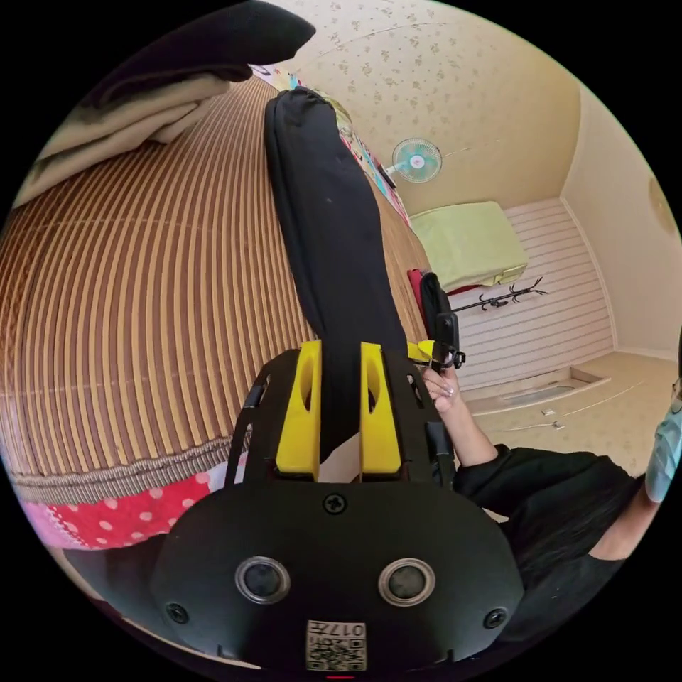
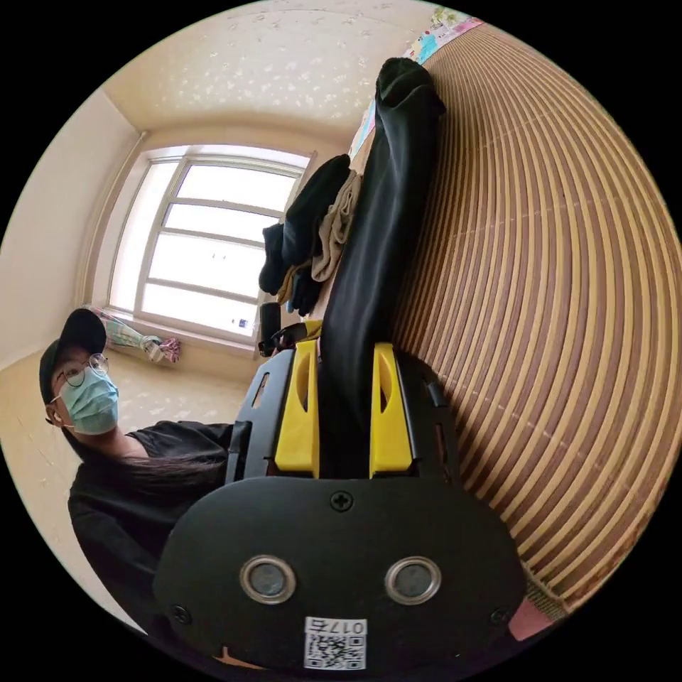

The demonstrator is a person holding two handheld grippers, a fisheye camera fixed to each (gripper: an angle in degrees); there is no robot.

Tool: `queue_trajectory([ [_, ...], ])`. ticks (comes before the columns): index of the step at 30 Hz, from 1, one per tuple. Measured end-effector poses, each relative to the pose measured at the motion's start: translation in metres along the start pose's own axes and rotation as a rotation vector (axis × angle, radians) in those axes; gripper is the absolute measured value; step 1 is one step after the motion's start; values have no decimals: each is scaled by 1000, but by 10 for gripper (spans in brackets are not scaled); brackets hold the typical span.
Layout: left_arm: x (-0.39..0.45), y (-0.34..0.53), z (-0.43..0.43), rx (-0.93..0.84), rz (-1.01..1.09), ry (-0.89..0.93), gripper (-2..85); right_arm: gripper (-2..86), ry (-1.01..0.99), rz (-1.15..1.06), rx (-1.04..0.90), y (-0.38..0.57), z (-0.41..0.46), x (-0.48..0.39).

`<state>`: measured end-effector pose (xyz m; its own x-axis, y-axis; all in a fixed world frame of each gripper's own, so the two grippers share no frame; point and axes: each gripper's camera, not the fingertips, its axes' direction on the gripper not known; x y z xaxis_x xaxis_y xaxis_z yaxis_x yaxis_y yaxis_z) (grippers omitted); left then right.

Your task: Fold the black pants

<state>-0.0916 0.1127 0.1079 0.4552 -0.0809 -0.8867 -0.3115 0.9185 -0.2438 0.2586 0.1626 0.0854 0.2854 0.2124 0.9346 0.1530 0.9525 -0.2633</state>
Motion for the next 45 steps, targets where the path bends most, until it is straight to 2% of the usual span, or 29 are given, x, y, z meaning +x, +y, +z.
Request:
queue_trajectory([
  [2,6,7,-10,-15,38,46,48,46,91,-29,-4,2,2,-11],
  [5,28,41,-52,14,115,264,41,29,25,-178,30,29,-24,-53],
  [7,81,69,-91,70,263,412,40,21,6,-387,65,59,-47,-115],
  [11,207,98,-172,225,580,445,40,15,-35,-696,173,87,-95,-223],
  [13,298,116,-224,317,812,447,40,13,-57,-911,247,103,-131,-297],
  [15,356,125,-255,385,924,463,41,13,-54,-1030,318,112,-157,-348],
  [17,402,127,-277,474,969,440,41,14,-29,-1126,394,118,-178,-390],
  [21,450,84,-291,571,880,368,37,14,66,-1098,490,90,-214,-439],
  [23,451,49,-281,552,838,320,35,14,107,-1071,494,66,-225,-437],
  [25,437,-8,-261,546,717,185,33,13,235,-943,522,17,-232,-414],
  [28,409,-87,-239,498,586,172,35,13,304,-822,523,-50,-237,-376],
  [33,371,-146,-199,432,550,84,38,14,339,-697,526,-106,-236,-314],
  [36,334,-119,-151,325,567,-39,41,15,423,-639,438,-85,-208,-265],
  [39,268,-42,-95,214,566,-53,44,19,429,-630,313,-15,-161,-191],
  [42,197,42,-47,71,451,18,50,31,307,-455,144,60,-120,-102],
  [45,138,93,-23,-13,219,-10,93,58,343,-189,56,119,-98,-38],
])
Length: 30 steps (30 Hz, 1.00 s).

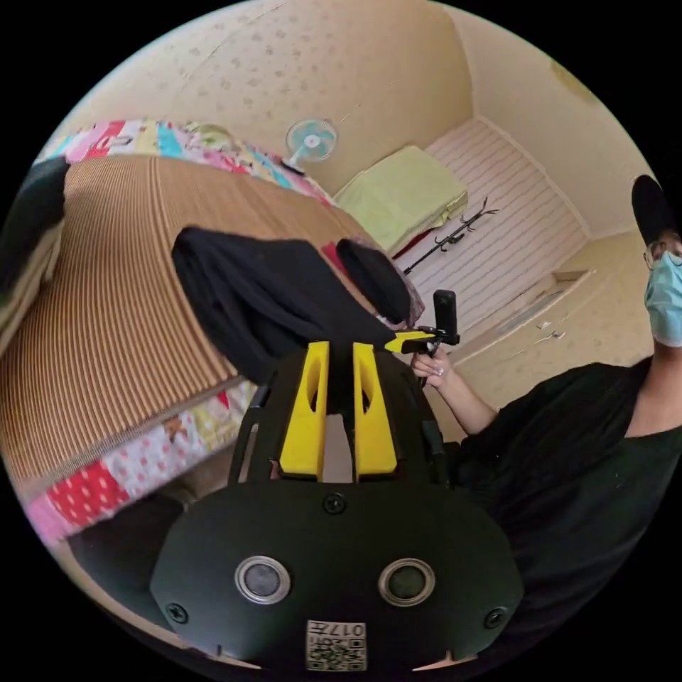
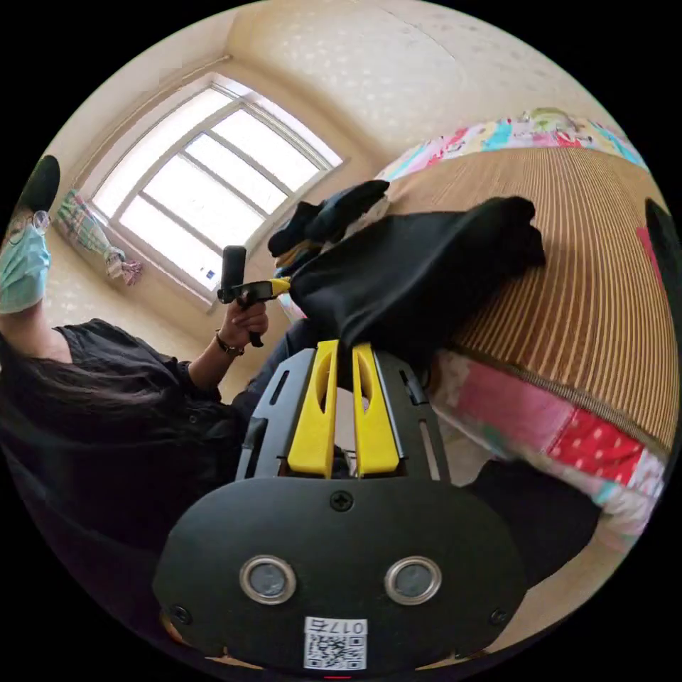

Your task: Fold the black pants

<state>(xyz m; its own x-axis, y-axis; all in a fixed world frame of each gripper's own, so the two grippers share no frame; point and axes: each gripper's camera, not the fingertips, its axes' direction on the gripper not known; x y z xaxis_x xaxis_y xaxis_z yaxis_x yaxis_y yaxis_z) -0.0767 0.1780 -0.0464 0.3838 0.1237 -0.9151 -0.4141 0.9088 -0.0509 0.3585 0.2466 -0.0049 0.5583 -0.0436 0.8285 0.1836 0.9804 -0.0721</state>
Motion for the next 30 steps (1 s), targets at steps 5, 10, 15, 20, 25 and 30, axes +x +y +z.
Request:
queue_trajectory([
  [5,-80,15,-21,262,-356,280,180,145,-194,242,229,19,-34,49],
  [10,-95,-72,42,-5,-419,295,211,227,-376,442,74,-58,1,115],
  [15,-73,-93,55,-55,-419,68,147,180,-227,465,-59,-91,25,109],
  [20,-45,-72,35,-118,-318,195,99,136,-340,311,-86,-75,11,64],
  [25,1,-48,-47,22,-196,324,99,121,-455,72,-88,-82,-11,-19],
  [30,32,-95,-164,292,-28,170,99,114,-442,-173,-84,-189,-16,-90],
])
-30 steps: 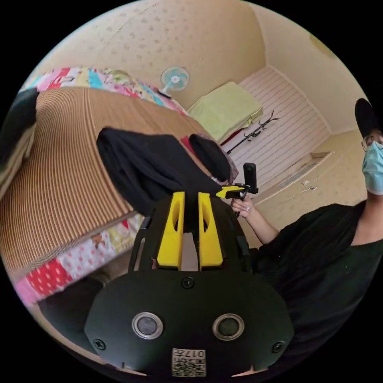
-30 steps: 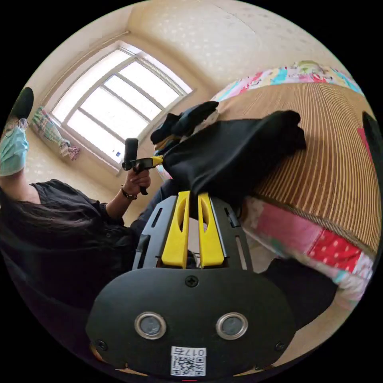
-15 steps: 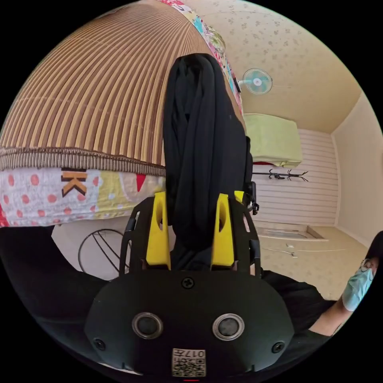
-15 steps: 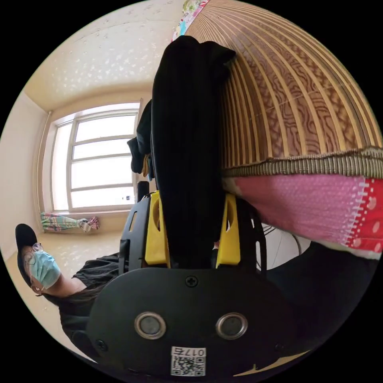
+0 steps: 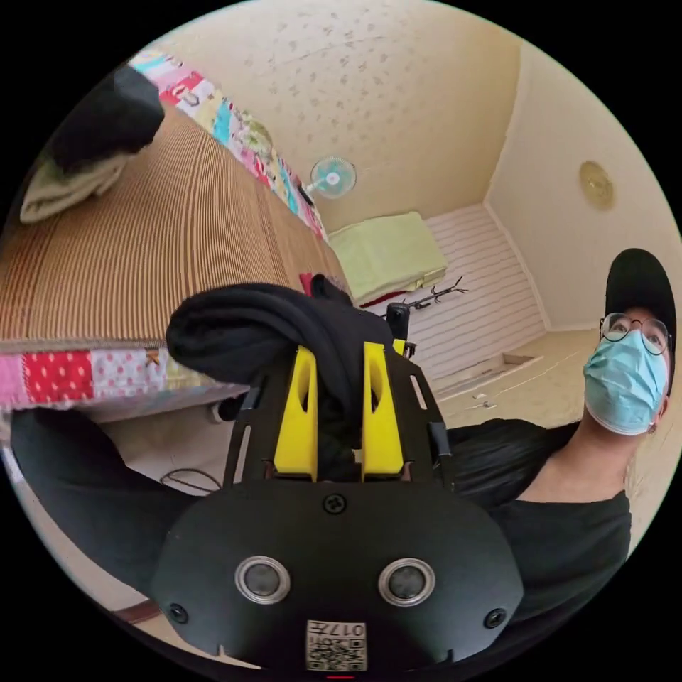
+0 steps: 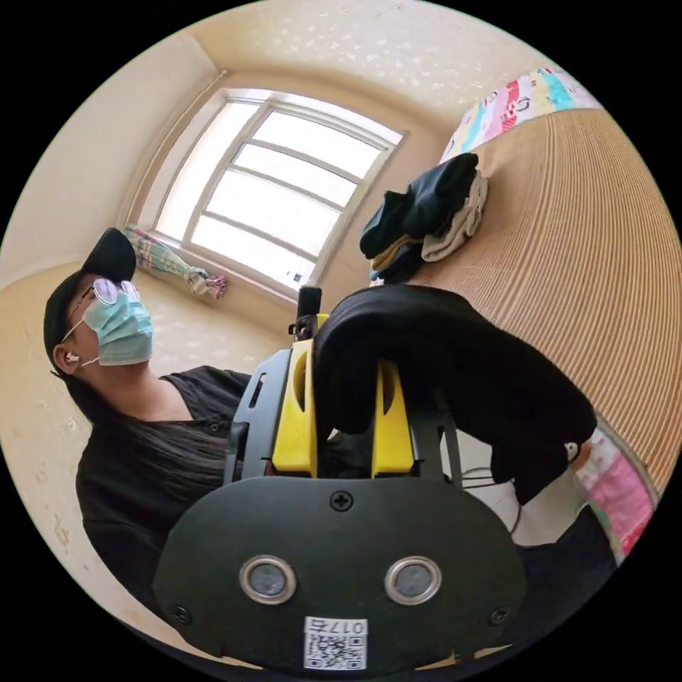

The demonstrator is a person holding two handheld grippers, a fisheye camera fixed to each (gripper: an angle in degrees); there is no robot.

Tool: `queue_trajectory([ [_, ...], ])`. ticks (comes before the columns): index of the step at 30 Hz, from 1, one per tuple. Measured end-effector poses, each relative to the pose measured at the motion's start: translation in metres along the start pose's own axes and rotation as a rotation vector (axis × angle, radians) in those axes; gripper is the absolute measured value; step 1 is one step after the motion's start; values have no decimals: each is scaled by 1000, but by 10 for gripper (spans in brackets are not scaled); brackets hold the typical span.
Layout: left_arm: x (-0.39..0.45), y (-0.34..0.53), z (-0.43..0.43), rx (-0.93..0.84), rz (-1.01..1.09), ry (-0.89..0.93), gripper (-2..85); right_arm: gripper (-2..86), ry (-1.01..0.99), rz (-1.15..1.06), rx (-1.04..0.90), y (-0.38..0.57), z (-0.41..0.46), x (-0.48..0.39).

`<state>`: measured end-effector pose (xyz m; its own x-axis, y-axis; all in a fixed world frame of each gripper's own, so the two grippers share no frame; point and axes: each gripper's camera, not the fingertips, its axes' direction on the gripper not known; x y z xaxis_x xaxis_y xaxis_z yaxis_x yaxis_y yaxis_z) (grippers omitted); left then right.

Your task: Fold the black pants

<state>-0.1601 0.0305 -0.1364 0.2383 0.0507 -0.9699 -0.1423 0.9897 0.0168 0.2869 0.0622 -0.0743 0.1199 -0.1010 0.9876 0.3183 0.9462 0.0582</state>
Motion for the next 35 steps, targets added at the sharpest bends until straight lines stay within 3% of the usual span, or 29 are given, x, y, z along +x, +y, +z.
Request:
queue_trajectory([
  [6,46,-121,-132,270,195,-253,100,116,-2,-331,-16,-191,42,-58],
  [8,41,-155,-157,317,192,-385,102,118,-16,-302,-17,-246,62,-52],
  [11,-28,-206,-177,333,21,-485,101,122,52,-212,35,-314,103,-18],
  [15,-174,-219,-152,198,-266,-708,114,128,239,43,12,-346,176,82],
  [18,-227,-163,-124,175,-308,-673,140,128,421,201,-60,-311,208,136],
  [23,-186,-40,-83,385,-149,-740,138,132,237,46,22,-219,166,113],
  [26,-150,49,-50,483,-33,-760,125,135,351,-17,58,-118,114,78],
  [29,-137,130,-9,521,42,-743,104,130,676,98,157,7,37,58],
  [31,-140,175,22,506,35,-777,83,115,1067,252,351,114,-33,32],
  [33,-148,187,41,461,-39,-760,81,115,1260,447,505,182,-86,9],
  [35,-154,185,64,393,-37,-674,87,124,1318,587,651,238,-132,-13],
])
